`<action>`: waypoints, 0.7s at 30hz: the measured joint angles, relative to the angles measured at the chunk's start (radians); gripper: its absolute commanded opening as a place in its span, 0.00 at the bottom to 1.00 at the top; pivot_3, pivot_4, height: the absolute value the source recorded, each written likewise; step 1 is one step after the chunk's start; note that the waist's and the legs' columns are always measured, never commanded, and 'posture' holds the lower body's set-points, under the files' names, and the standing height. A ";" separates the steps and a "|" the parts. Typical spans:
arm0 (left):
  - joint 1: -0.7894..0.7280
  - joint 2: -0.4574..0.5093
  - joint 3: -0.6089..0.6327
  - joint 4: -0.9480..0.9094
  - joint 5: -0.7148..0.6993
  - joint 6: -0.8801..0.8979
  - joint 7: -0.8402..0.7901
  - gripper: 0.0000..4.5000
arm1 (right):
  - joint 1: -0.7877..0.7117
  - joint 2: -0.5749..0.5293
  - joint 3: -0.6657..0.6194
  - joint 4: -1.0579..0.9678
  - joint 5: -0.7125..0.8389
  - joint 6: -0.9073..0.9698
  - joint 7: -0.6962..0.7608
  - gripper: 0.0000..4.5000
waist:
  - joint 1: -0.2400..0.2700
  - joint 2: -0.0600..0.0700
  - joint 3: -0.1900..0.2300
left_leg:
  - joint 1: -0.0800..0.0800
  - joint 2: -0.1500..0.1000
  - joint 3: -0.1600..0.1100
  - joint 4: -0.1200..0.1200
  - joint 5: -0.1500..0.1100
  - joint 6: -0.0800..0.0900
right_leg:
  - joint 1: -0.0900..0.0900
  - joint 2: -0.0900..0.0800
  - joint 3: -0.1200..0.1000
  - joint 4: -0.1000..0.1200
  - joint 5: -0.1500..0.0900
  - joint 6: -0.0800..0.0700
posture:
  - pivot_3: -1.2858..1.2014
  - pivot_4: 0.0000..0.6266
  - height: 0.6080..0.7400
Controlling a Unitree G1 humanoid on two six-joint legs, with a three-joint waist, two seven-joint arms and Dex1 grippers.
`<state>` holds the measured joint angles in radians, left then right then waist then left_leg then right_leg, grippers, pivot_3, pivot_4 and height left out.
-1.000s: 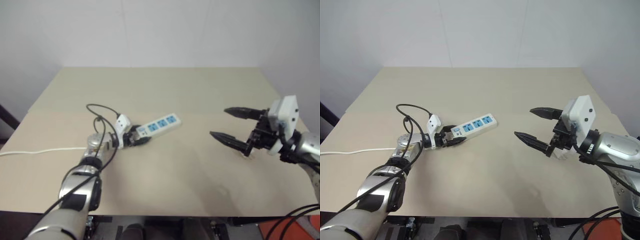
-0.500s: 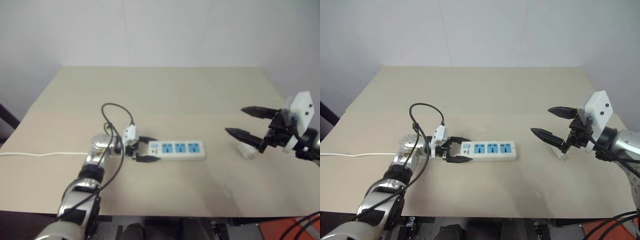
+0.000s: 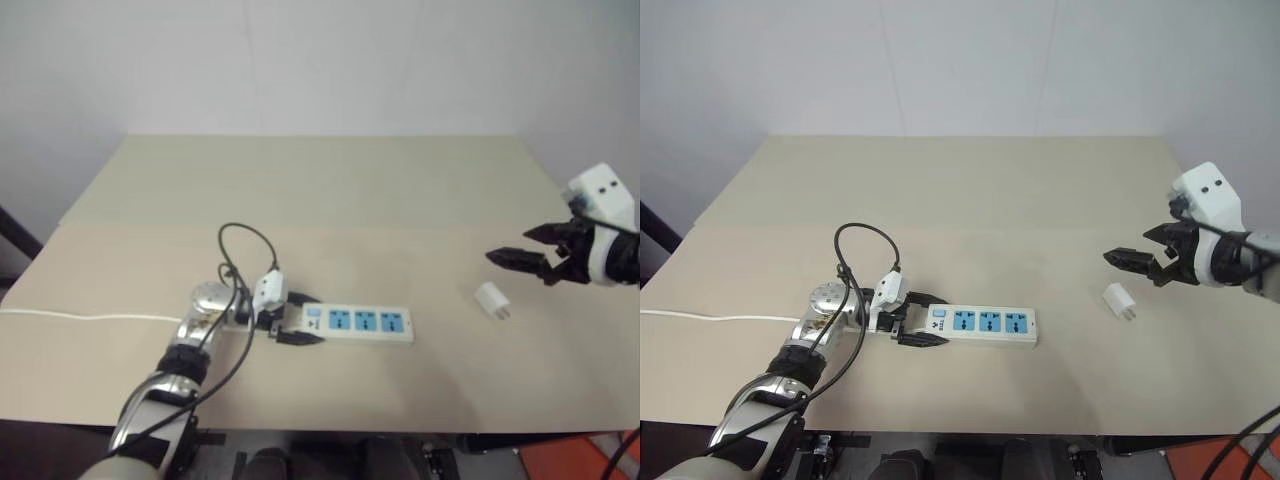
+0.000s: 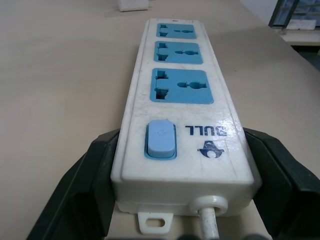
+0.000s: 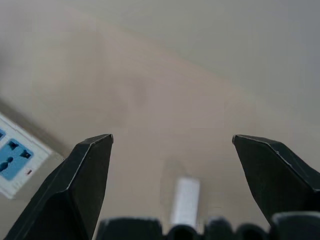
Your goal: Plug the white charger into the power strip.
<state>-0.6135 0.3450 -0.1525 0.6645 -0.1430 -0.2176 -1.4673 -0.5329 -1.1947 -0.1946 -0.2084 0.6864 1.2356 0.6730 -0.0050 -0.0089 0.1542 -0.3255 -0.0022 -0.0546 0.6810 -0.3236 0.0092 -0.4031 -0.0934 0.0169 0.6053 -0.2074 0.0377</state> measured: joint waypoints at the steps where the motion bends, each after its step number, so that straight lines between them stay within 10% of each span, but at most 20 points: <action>1: -0.002 0.001 -0.004 0.002 0.000 -0.004 0.002 0.73 | -0.054 -0.010 0.046 0.027 -0.002 0.043 0.004 1.00 | 0.000 0.001 0.000 | 0.000 0.000 0.000 0.000 0.000 0.000 | 0.000 0.000 0.000 0.000 0.000 0.000 | 0.52 0.24 1.00; 11: -0.006 -0.009 -0.029 0.001 -0.002 -0.020 0.019 0.73 | -0.400 0.002 0.524 0.302 -0.166 0.160 0.158 1.00 | 0.009 0.003 -0.002 | -0.003 0.000 0.000 0.000 0.000 0.000 | -0.001 -0.001 -0.001 -0.003 0.001 0.001 | 0.52 0.24 1.00; 21: 0.004 -0.009 -0.030 -0.020 -0.006 -0.009 0.025 0.73 | -0.443 0.110 0.679 0.474 -0.332 0.064 0.270 1.00 | 0.011 0.006 -0.003 | -0.008 -0.001 0.000 0.002 0.000 0.000 | -0.007 -0.001 -0.002 -0.002 0.001 0.002 | 0.52 0.24 1.00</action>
<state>-0.6098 0.3362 -0.1827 0.6441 -0.1490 -0.2267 -1.4418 -0.9757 -1.0851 0.4844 0.2652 0.3544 1.2996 0.9434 0.0061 -0.0032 0.1507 -0.3340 -0.0027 -0.0549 0.6827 -0.3233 0.0087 -0.4096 -0.0943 0.0147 0.6030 -0.2062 0.0395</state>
